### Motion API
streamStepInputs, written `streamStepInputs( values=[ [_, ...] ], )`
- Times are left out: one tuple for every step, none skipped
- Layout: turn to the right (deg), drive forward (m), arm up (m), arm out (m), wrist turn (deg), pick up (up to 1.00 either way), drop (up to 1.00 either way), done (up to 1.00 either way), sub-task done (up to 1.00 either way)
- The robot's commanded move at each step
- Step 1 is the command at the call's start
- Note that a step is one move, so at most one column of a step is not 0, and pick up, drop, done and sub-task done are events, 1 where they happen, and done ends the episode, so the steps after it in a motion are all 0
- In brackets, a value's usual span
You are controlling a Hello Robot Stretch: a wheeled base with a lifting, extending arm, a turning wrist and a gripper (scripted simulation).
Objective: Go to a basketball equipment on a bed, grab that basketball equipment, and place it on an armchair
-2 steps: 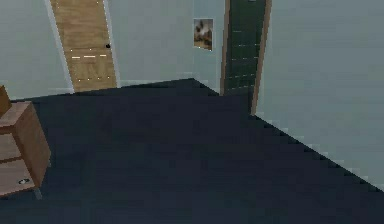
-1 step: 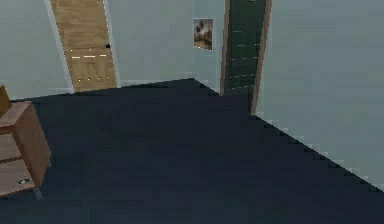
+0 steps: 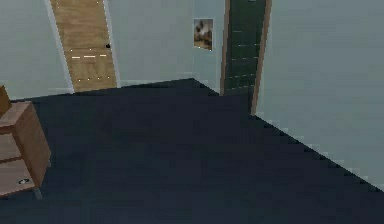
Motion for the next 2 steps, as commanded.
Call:
streamStepInputs(
  values=[
    [0.0, 0.0, -0.38, 0.0, 0.0, 0.0, 0.0, 0.0, 0.0],
    [0.0, 0.0, -0.32, 0.0, 0.0, 0.0, 0.0, 0.0, 0.0]
  ],
)
